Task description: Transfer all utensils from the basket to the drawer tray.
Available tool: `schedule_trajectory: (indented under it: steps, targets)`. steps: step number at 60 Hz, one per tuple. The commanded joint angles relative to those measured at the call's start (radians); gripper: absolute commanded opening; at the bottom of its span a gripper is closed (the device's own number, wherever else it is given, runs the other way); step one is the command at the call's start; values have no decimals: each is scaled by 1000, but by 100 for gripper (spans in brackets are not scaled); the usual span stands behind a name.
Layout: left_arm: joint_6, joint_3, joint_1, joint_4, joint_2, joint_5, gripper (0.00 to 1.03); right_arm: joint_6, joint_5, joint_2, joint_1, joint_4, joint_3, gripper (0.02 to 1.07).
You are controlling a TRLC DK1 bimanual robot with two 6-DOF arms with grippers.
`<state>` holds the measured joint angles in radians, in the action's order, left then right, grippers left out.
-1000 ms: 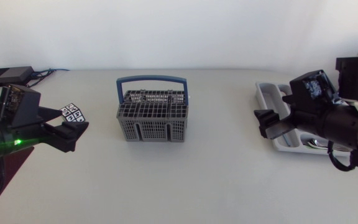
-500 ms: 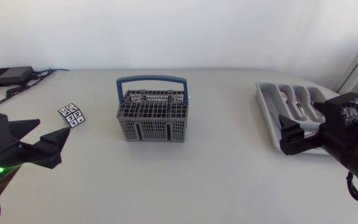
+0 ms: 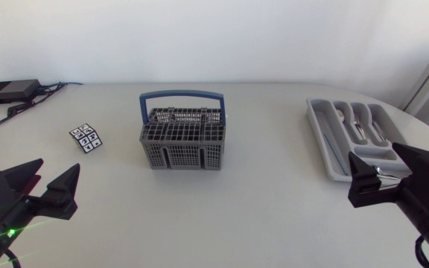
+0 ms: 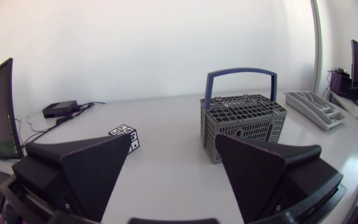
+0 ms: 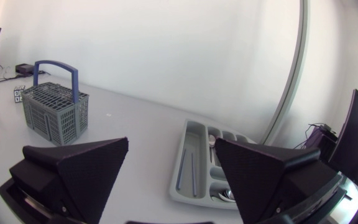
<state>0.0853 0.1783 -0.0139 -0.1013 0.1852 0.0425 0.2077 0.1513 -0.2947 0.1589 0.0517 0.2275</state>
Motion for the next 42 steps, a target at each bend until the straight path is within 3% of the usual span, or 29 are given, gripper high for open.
schedule_trajectory:
  steps: [1,16,28,42]
  targets:
    - [-36,-53,10,29,-45,-13,94,-54,-19,45,-24,-18,-50,102]
    - [-84,-176,14,100,-183,-42,94,-139,-92,183,-99,-37,-148,102]
    - [-85,-178,14,101,-185,-43,93,-206,-150,292,-157,-51,-225,102]
    - [-85,-178,14,101,-185,-43,93,-208,-151,295,-159,-52,-228,102]
